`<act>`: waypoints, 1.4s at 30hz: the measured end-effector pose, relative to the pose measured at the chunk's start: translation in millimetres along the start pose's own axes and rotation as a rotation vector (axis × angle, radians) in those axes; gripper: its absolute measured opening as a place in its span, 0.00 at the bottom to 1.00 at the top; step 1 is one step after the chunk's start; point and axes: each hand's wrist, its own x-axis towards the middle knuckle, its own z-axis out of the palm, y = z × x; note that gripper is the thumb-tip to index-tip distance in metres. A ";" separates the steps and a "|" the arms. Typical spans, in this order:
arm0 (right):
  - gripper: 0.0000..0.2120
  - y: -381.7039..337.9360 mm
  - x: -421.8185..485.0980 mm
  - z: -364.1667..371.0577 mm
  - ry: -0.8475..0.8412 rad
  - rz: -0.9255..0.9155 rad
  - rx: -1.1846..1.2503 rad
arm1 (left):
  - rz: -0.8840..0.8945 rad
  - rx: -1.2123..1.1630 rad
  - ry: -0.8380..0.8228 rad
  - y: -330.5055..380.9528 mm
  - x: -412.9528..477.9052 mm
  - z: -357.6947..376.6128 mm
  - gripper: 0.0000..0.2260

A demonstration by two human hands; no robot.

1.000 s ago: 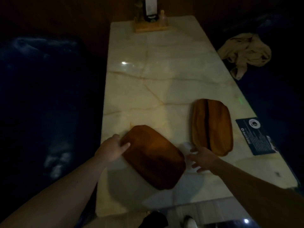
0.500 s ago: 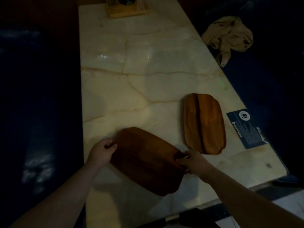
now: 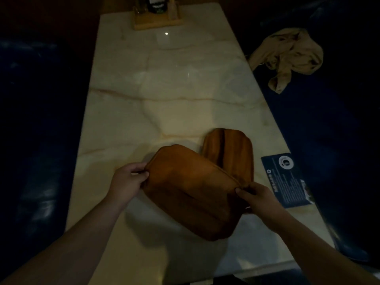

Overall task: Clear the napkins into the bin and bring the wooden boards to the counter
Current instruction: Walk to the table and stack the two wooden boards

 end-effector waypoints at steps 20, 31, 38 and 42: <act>0.15 32.4 10.6 -27.4 -0.075 0.141 -0.087 | 0.268 0.538 -0.310 149.4 96.1 199.6 0.19; 0.15 50.6 18.5 -32.1 -0.062 0.028 -0.340 | 0.286 0.695 -0.400 136.2 96.6 220.8 0.19; 0.18 51.5 19.9 -32.0 -0.055 -0.050 -0.447 | 0.292 0.687 -0.428 133.8 99.6 219.7 0.21; 0.19 53.1 20.4 -31.7 -0.051 -0.063 -0.445 | 0.251 0.554 -0.493 132.2 93.5 216.3 0.25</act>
